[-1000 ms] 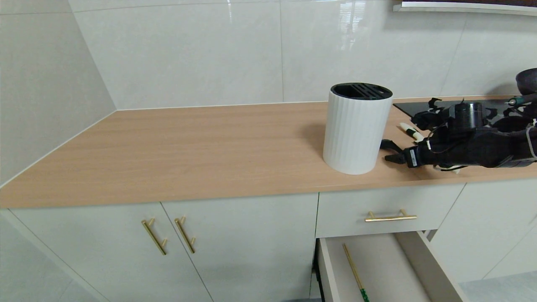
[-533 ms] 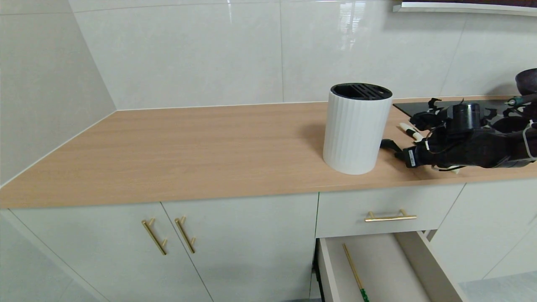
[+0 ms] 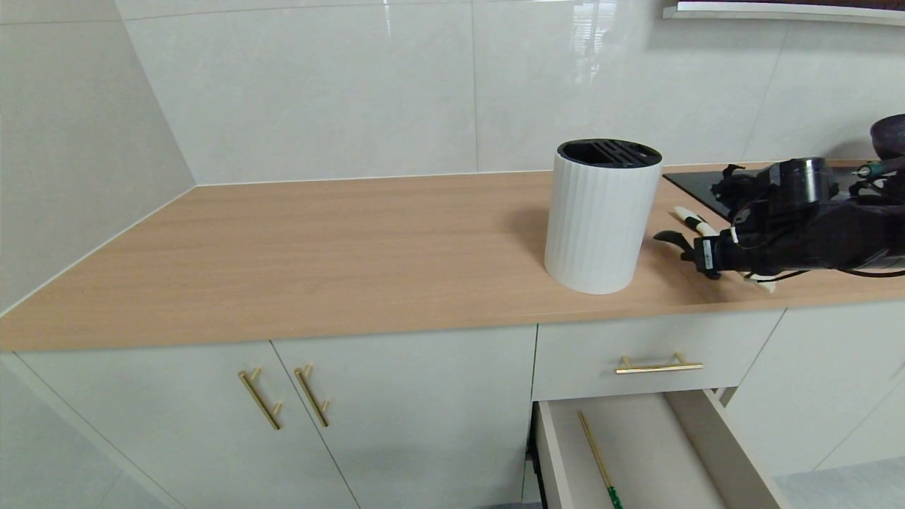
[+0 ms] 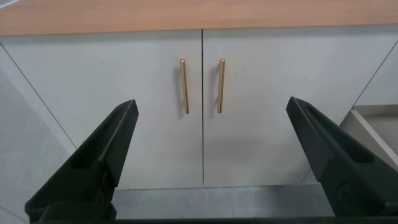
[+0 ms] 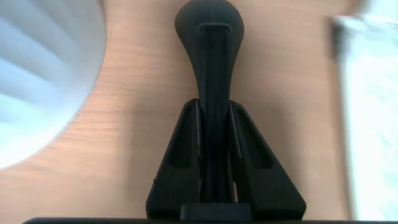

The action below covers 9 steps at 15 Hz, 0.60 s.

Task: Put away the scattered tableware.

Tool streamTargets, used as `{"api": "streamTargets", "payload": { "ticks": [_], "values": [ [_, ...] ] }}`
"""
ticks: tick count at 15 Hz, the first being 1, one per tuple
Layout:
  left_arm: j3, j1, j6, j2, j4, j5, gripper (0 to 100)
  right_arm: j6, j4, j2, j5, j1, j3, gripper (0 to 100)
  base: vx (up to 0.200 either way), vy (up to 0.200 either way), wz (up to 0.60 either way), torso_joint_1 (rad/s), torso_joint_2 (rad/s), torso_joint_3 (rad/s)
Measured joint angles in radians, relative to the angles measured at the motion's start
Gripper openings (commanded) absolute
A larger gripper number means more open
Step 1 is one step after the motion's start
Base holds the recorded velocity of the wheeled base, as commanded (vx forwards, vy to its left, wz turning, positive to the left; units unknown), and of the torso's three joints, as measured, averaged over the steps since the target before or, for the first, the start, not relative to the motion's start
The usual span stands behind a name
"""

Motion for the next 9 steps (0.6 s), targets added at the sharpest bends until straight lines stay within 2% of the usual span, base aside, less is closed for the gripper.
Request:
{"api": "streamTargets", "payload": {
  "ticks": [4, 9],
  "values": [
    [0.000, 0.000, 0.000, 0.000, 0.000, 0.000, 100, 0.119, 0.098, -0.201, -0.077, 0.006, 0.089, 0, 0.000, 0.000, 0.00, 0.000, 0.00, 0.000],
    [0.000, 0.000, 0.000, 0.000, 0.000, 0.000, 100, 0.157, 0.155, -0.470, -0.123, 0.054, 0.396, 0, 0.000, 0.000, 0.00, 0.000, 0.00, 0.000]
  ]
}}
